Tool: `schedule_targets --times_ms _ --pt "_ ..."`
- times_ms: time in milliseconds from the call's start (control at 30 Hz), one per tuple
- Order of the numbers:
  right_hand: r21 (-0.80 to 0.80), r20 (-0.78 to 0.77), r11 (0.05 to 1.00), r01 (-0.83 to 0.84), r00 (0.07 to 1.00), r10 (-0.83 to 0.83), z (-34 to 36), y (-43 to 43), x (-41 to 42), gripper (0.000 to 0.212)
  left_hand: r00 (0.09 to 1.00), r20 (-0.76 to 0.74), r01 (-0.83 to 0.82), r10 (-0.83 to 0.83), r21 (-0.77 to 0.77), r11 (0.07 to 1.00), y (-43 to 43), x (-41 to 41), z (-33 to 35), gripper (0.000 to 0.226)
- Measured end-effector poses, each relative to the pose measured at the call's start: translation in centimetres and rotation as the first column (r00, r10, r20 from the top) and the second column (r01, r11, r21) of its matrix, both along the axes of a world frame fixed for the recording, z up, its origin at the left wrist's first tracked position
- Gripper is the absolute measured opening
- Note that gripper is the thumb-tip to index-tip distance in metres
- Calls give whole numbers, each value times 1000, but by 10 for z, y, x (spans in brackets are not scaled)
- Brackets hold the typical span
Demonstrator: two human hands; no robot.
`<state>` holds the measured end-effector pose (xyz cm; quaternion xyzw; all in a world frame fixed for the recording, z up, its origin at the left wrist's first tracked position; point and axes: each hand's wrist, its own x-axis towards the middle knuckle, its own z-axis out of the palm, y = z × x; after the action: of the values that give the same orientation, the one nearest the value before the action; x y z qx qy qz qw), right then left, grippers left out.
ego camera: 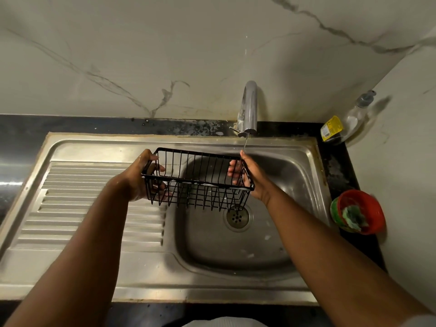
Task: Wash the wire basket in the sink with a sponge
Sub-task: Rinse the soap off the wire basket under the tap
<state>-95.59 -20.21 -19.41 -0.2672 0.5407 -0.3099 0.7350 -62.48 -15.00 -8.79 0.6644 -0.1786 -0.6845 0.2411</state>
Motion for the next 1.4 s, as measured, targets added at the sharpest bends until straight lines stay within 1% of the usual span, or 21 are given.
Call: schedule_targets --times_ms 133,233,300,367,433,533,600,667,700,767,833,867,933,1033,1067,1167,1200,1233,1267,1333,1400 --pt "23 22 997 67 997 -67 7 5 -12 59 999 -44 33 -31 53 998 0 -18 4 59" --pt "186 67 978 95 992 -109 3 8 -31 63 992 -73 107 -100 92 990 -3 -40 10 71" --pt "321 55 945 68 994 -91 1 9 -44 64 988 -105 121 -109 108 987 -6 -51 11 82" --pt "454 10 891 22 999 -30 6 12 -53 64 984 -92 159 -150 107 981 -8 -59 11 87" --pt "552 -19 833 31 1000 -25 13 18 -60 67 979 -37 204 -201 101 974 -10 -67 8 90" --pt "611 -68 790 54 998 -16 12 25 -71 75 969 56 234 -239 94 968 -11 -81 0 102" --pt "631 -110 773 72 994 -3 12 31 -79 72 980 43 192 -194 46 980 -8 -96 -1 93" --pt "635 -148 767 95 989 0 16 36 -86 62 994 -21 109 -109 -7 994 -6 -112 -1 78" --pt "633 -161 766 114 987 -13 18 38 -89 59 996 -41 75 -76 -26 997 -7 -120 -2 76" --pt "621 -189 767 163 980 -55 17 42 -100 67 998 -36 57 -58 -49 997 -12 -133 -6 90" --pt "615 -203 759 216 973 -113 12 43 -115 80 995 9 104 -104 -76 992 -16 -143 -10 109" --pt "614 -207 748 253 966 -156 9 43 -124 84 990 27 138 -136 -84 987 -18 -146 -12 113" --pt "613 -208 733 294 956 -209 3 44 -138 86 973 29 229 -228 -81 970 -20 -156 -10 105" --pt "572 -186 765 297 955 -233 -4 47 -149 80 943 4 330 -331 -92 939 -26 -168 -10 79" --pt "545 -179 785 296 955 -236 -3 48 -150 77 938 11 347 -348 -100 932 -29 -172 -11 81" --pt "455 -159 828 326 945 -285 9 52 -143 65 943 19 334 -334 -95 938 -36 -179 -15 127" --pt "419 -140 837 352 936 -324 9 52 -141 62 948 20 319 -319 -96 943 -38 -180 -16 132" --pt "381 -109 846 374 926 -360 11 51 -138 61 954 14 299 -299 -98 949 -40 -179 -16 128" --pt "340 -85 847 408 911 -404 11 48 -136 61 963 8 270 -271 -103 957 -41 -177 -15 117" --pt "273 -51 844 461 883 -466 11 42 -129 51 979 11 205 -205 -119 972 -43 -172 -19 101" --pt "224 -18 849 479 872 -488 12 38 -123 47 984 12 179 -179 -125 976 -43 -166 -22 105"
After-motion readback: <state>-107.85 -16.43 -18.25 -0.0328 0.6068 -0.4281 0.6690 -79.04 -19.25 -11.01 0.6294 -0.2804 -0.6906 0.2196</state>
